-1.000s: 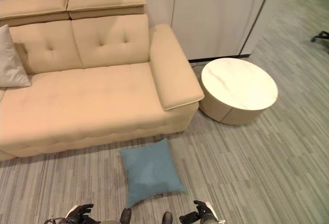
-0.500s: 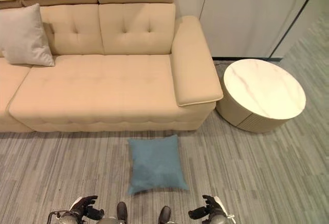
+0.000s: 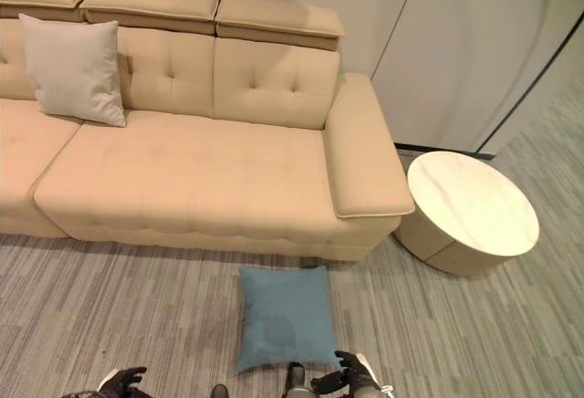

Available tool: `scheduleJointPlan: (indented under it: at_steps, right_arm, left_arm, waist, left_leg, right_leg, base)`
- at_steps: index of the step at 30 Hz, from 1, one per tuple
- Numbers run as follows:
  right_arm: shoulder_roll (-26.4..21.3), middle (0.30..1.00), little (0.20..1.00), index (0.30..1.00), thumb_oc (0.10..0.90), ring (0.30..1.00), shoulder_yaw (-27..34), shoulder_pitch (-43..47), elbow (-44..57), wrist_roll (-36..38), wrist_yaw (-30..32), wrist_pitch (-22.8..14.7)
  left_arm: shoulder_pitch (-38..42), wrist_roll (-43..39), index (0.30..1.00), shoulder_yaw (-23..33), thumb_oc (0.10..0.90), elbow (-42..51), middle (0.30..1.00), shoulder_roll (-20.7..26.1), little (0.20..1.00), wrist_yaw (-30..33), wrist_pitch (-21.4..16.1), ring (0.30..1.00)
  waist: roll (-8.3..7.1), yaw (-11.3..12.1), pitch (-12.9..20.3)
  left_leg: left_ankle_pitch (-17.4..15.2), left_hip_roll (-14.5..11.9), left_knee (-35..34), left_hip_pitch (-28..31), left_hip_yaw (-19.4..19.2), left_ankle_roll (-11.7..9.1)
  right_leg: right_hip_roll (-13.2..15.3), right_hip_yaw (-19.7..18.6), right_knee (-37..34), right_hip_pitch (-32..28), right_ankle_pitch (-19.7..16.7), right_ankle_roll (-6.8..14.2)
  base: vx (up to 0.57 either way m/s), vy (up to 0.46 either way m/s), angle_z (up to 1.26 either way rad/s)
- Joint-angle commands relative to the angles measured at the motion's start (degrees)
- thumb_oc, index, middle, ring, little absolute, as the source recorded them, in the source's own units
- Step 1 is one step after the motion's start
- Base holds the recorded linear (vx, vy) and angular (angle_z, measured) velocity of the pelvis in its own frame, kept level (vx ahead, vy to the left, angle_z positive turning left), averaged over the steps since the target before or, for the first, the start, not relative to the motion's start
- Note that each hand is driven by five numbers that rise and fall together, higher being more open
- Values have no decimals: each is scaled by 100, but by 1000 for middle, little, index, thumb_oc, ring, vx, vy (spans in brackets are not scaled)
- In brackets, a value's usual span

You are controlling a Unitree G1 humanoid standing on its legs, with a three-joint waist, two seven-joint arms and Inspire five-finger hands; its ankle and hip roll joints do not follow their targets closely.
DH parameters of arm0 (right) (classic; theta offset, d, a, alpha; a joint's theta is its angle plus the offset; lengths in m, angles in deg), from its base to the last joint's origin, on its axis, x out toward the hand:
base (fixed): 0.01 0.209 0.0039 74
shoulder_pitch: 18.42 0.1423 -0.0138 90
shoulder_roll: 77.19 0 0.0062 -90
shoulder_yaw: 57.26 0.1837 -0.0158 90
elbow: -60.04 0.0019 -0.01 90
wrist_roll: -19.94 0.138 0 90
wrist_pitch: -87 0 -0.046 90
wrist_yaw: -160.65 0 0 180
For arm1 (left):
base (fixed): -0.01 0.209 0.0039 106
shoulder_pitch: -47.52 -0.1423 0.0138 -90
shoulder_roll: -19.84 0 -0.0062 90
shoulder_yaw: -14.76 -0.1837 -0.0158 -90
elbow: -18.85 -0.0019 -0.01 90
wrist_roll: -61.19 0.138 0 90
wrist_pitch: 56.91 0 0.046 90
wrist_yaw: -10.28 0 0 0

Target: Pick up all the scattered cushions and arrange them neatly on the sofa.

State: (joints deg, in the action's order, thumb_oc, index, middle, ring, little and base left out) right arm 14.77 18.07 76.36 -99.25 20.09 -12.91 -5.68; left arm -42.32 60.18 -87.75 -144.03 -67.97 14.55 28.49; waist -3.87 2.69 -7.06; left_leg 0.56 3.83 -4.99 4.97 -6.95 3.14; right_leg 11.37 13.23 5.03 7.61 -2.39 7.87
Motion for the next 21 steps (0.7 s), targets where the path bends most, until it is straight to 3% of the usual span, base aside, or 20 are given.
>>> scheduleJointPlan:
  at_steps: [1, 3, 5, 6, 9, 13, 15, 17, 21]
  right_arm:
    - [-375, 900, 900, 900, 800, 900, 34, 191, 11, -44, 118, -108]
    - [-377, 900, 900, 900, 800, 900, 48, 179, 64, 16, 127, -139]
    - [-378, 900, 900, 900, 800, 900, 48, 178, 64, 16, 127, -139]
    - [-404, 900, 900, 900, 800, 900, 71, 161, 100, 94, 132, -170]
    - [-486, 900, 900, 900, 800, 900, 87, 212, 100, 170, 167, -197]
    - [-560, 900, 900, 900, 800, 900, 91, 256, 100, 249, 202, -190]
    - [-589, 900, 900, 900, 800, 900, 99, 246, 92, 274, 221, -191]
    - [-623, 900, 900, 900, 800, 900, 74, 238, 73, 239, 252, -165]
    - [-596, 900, 900, 900, 800, 900, 44, 258, 99, 240, 238, -180]
  left_arm:
    - [386, 46, 900, 84, 800, -76, 900, -76, 900, 27, -130, 900]
    - [432, 75, 900, 28, 800, -68, 900, -92, 900, 17, -116, 900]
    - [433, 75, 900, 29, 800, -68, 900, -92, 900, 17, -116, 900]
    - [522, 57, 900, -75, 800, 22, 900, -104, 900, 7, -131, 900]
    - [646, 11, 900, -190, 800, 112, 900, -169, 900, 12, -126, 900]
    - [705, -58, 900, -289, 800, 233, 900, -230, 900, 10, -124, 900]
    - [708, -100, 900, -338, 800, 266, 900, -257, 900, 2, -132, 900]
    - [721, -103, 900, -351, 800, 275, 900, -240, 900, 8, -117, 900]
    - [687, -185, 900, -272, 800, 299, 900, -199, 900, 29, -124, 900]
  waist:
    - [6, 70, 32]
    - [15, 1, 35]
    - [16, -3, 35]
    - [26, -104, -31]
    - [9, -182, -208]
    - [9, -181, -309]
    - [-20, -163, -298]
    - [-1, -114, -305]
    - [-8, -74, -263]
  left_leg:
    - [-488, -432, 442, -225, 622, -472]
    - [-455, -567, 425, -248, 636, -605]
    - [-455, -568, 425, -249, 640, -606]
    - [-490, -722, 729, -406, 618, -770]
    - [-284, -857, 1500, -799, 530, -906]
    - [-219, -796, 1952, -1172, 697, -840]
    - [-349, -631, 1750, -1346, 773, -789]
    - [-274, -526, 1543, -1495, 780, -770]
    - [-312, -525, 1404, -1443, 848, -739]
  right_leg:
    - [-314, 64, -261, -474, 115, 60]
    - [-417, 101, -296, -508, 232, -30]
    - [-418, 106, -296, -510, 233, -31]
    - [-521, 90, -270, -515, 394, -172]
    - [-585, 110, -306, -626, 459, -319]
    - [-663, -17, -303, -656, 525, -425]
    - [-675, -85, -403, -718, 541, -399]
    - [-727, -131, -441, -745, 567, -385]
    - [-788, -358, -342, -691, 639, -351]
  base:
    - [99, -146, 29]
    - [96, -177, 12]
    - [50, -150, 3]
    - [51, -250, 18]
    - [23, -217, 32]
    - [50, -82, -4]
    - [102, -13, -24]
    - [85, 31, -12]
    - [92, 63, -38]
